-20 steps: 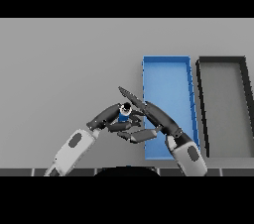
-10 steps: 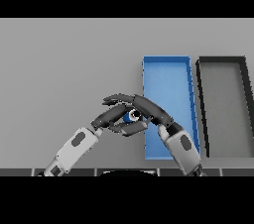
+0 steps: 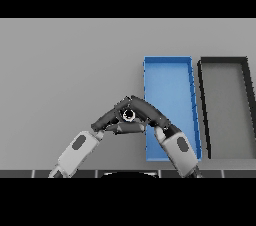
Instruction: Pick up the blue pipe and place it into the blue bin.
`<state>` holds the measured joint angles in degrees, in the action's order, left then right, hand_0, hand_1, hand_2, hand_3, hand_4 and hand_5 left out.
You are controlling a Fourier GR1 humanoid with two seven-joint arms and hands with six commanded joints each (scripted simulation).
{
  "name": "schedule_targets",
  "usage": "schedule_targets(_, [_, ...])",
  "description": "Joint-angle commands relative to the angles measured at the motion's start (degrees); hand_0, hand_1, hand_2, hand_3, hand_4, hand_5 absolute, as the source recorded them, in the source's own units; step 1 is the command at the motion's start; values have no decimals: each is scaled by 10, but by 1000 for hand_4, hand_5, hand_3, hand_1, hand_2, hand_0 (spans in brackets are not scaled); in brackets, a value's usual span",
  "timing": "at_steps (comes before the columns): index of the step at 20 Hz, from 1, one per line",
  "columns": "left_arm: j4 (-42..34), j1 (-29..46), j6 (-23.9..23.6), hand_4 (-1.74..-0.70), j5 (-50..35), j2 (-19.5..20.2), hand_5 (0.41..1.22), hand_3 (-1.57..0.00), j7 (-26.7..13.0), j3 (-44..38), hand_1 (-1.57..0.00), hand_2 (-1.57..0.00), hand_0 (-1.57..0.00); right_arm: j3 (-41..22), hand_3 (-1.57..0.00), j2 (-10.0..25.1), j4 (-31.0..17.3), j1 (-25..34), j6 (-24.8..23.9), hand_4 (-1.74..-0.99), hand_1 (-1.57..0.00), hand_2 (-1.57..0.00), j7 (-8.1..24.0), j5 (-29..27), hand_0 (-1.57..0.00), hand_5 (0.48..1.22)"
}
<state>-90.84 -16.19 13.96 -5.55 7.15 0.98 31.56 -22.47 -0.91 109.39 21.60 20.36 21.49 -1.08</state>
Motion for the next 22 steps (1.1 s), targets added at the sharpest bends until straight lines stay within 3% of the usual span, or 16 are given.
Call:
schedule_targets(1, [2, -1, 0, -1727, 6, 0, 1216, -550, 3, 3, -1454, -1474, -1480, -5, -1446, 2, 8, -8, 4, -1465, -1479, -1479, -5, 7, -1477, 1086])
schedule_targets(4, [5, -11, 6, -1734, 10, 7, 1219, -505, 7, 1, -1356, -1521, -1499, -1, -1507, -7, 12, -14, 5, -1473, -1524, -1524, 20, -17, -1523, 1152])
schedule_targets(5, [6, -10, 13, -1637, 13, 11, 1219, -531, 17, 1, -1220, -1350, -1426, 1, -1520, -8, 11, -14, 8, -1474, -1533, -1533, 25, -24, -1533, 1166])
schedule_targets(6, [7, -14, 16, -1544, 18, 11, 1219, -518, 15, 2, -1190, -1242, -1407, 5, -1530, -9, 10, -12, 7, -1477, -1541, -1541, 27, -25, -1540, 1177])
schedule_targets(8, [9, -9, 38, -1343, 23, 21, 1220, -332, 22, 1, -802, -819, -979, 0, -1545, -8, 9, -18, 10, -1480, -1552, -1552, 17, -7, -1551, 1193])
schedule_targets(10, [14, -15, 67, -1179, 25, 22, 1213, -212, 27, -5, -513, -524, -626, -1, -1554, -13, 19, -18, 9, -1481, -1559, -1559, 24, -3, -1558, 1203])
schedule_targets(11, [16, -17, 73, -1110, 37, 20, 1184, -170, 25, -4, -410, -419, -501, 0, -1558, -16, 19, -18, 9, -1482, -1561, -1561, 28, -4, -1561, 1206])
schedule_targets(13, [21, -15, 72, -995, 64, 18, 1042, -108, 40, -9, -262, -268, -320, -5, -1562, -23, 22, -26, 9, -1483, -1565, -1565, 26, 1, -1565, 1212])
schedule_targets(16, [19, -11, 61, -880, 77, 13, 842, -55, 14, -13, -134, -137, -163, -4, -1567, -29, 25, -28, 9, -1484, -1568, -1568, 16, 0, -1568, 1216])
schedule_targets(19, [19, -8, 50, -826, 87, 14, 719, -28, 16, -13, -68, -69, -83, -1, -1569, -35, 19, -23, 4, -1485, -1569, -1569, 18, 10, -1569, 1219])
schedule_targets(22, [23, -6, 50, -842, 70, 6, 636, -14, 1, -20, -34, -35, -42, 4, -1570, -35, 22, -22, 3, -1487, -1570, -1570, 14, 9, -1570, 1220])
